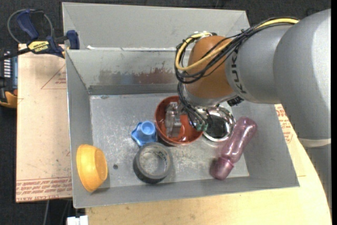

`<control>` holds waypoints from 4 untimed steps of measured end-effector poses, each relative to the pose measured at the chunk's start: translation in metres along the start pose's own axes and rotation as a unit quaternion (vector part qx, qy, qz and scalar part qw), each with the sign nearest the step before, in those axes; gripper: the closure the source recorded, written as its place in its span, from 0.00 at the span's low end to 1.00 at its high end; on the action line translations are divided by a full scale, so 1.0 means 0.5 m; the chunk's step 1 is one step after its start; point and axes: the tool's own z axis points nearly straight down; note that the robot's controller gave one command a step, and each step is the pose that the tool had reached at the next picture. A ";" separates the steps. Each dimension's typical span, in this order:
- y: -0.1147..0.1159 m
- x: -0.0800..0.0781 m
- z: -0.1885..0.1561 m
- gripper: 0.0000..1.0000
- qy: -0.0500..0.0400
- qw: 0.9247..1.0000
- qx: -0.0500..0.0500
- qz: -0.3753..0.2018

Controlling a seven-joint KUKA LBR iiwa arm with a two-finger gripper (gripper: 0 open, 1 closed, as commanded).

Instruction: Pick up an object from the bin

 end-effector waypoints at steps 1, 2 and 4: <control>0.010 -0.050 -0.007 0.00 -0.010 1.000 -0.001 -0.010; 0.010 -0.050 -0.007 0.00 -0.010 1.000 -0.001 -0.010; 0.045 -0.097 -0.108 1.00 -0.011 0.999 -0.001 -0.034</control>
Offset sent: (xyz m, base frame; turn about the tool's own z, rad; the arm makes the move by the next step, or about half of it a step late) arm 0.0000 0.0000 0.0000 0.0000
